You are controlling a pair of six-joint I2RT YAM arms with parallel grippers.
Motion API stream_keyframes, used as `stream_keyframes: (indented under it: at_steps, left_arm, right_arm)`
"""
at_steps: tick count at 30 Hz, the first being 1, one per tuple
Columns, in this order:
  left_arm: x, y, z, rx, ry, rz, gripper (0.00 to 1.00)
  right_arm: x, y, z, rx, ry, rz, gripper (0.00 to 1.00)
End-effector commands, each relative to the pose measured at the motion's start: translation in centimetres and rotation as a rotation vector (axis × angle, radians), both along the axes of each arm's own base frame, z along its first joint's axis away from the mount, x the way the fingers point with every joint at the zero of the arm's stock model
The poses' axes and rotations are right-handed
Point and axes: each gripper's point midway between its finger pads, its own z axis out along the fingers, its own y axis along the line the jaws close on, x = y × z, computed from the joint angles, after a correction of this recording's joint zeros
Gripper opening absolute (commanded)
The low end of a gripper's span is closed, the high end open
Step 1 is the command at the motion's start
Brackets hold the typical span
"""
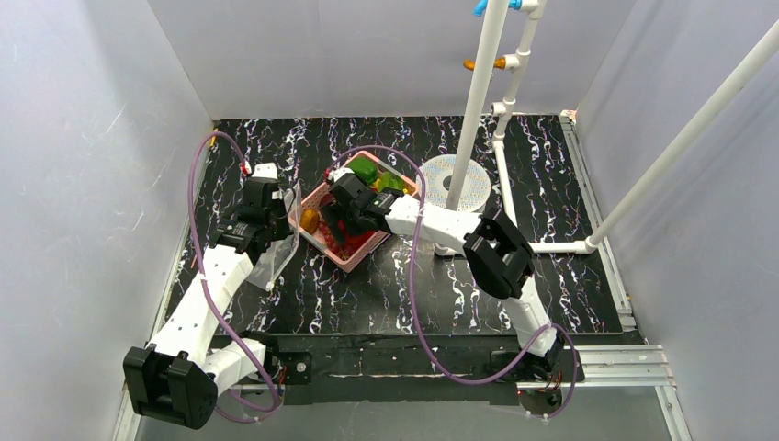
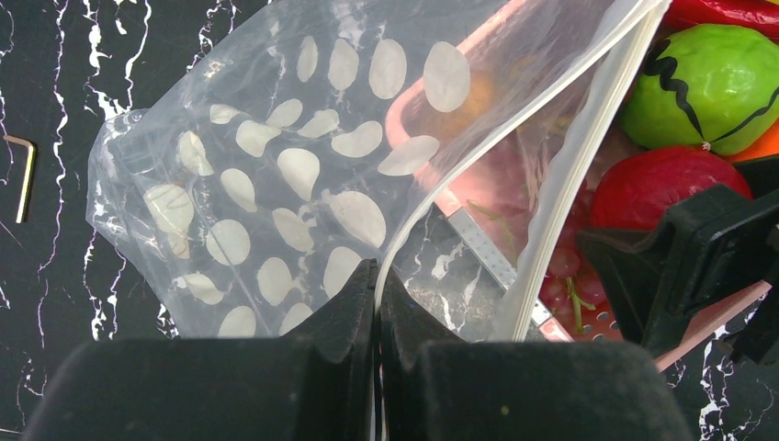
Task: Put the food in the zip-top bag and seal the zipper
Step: Pick up the fake fruit from the bin, then place the fake fruit in the zipper food storage bag.
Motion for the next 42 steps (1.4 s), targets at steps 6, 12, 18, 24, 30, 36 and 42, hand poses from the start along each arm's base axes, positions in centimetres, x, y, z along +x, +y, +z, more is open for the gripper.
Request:
stream_keyframes:
  at_steps: [6,12,18,24,30,36,42]
  left_arm:
    - [0.1,-0.7,-0.4,-0.031,0.008,-0.026,0.0]
    - [0.0,-1.9,-0.5,-0.08,0.015,-0.075,0.0]
    - [-0.1,-2.9,-0.2,-0.123,-0.001,-0.114,0.0]
    - [-0.1,-4.8,-0.1,-0.205,-0.006,-0.181,0.0]
    - [-0.2,-6.4,0.7,-0.277,-0.024,-0.241,0.0]
    - [-0.4,-6.4,1.6,-0.285,-0.079,-0.256,0.0]
    - [-0.4,-6.7,2.3,-0.301,-0.111,-0.266,0.0]
  right_arm:
    - [-0.1,0.3,6.2,0.125,-0.092,0.033,0.45]
    - [-1.3,1.0,11.7,0.283,-0.131,0.081,0.1]
    - [-4.7,2.6,18.1,0.579,-0.126,0.208,0.01]
    - [-9.3,4.6,22.9,0.864,-0.07,0.433,0.01]
    - [-10.2,5.7,22.8,0.929,-0.015,0.486,0.01]
    - [-9.0,6.3,19.0,0.901,0.053,0.385,0.01]
    - [-8.6,6.1,15.3,0.858,0.084,0.335,0.01]
